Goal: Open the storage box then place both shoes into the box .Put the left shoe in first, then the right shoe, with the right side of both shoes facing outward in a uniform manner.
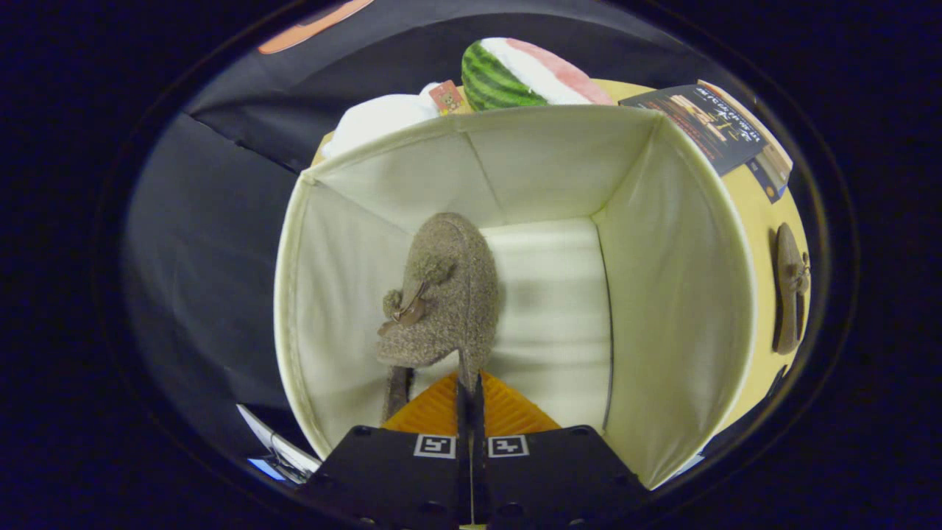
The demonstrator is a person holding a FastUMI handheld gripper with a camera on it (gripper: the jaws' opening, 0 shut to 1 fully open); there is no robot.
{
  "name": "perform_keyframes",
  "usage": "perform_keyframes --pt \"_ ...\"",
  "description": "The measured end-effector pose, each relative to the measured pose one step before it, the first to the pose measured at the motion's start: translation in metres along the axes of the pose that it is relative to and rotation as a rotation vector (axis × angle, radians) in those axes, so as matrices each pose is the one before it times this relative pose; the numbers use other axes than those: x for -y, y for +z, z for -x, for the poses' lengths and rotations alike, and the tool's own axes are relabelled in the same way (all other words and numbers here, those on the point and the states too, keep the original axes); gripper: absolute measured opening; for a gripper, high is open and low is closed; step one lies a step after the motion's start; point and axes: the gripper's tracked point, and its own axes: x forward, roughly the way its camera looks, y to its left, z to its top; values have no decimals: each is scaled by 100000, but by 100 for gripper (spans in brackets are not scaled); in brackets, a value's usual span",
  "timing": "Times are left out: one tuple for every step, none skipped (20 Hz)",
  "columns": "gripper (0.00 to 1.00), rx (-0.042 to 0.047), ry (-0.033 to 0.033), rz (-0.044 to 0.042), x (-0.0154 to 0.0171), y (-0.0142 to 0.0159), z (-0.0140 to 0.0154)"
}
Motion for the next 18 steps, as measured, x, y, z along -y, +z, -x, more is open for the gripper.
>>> perform_keyframes --pt "1 -47 -1382 653 168 -93 -838" --pt "6 172 -1240 1004 203 67 -173" --pt "6 837 -132 550 -179 213 50" --pt "10 146 -858 732 49 -50 -77" --pt "10 1899 430 939 -281 50 639" --pt "25 1369 1221 2592 -485 -108 701" --pt "40 839 748 3286 -480 -353 1023" --pt "55 531 -342 2980 -238 -474 1082" --pt "71 1094 -341 2253 -13 -383 1319" --pt "86 1119 -887 1287 140 -324 1412" --pt "92 -52 -230 555 157 -661 1380" --pt "98 682 -471 434 366 -466 1685" --pt "98 1189 995 840 211 -344 1729" --pt "97 1489 776 1775 423 -241 1745" --pt "97 1631 452 2323 821 -281 1687" --pt "97 1814 549 2512 979 -87 1758" --pt "97 1786 -165 2266 1294 -170 1411" --pt "97 1353 -41 1453 1626 -119 1361"
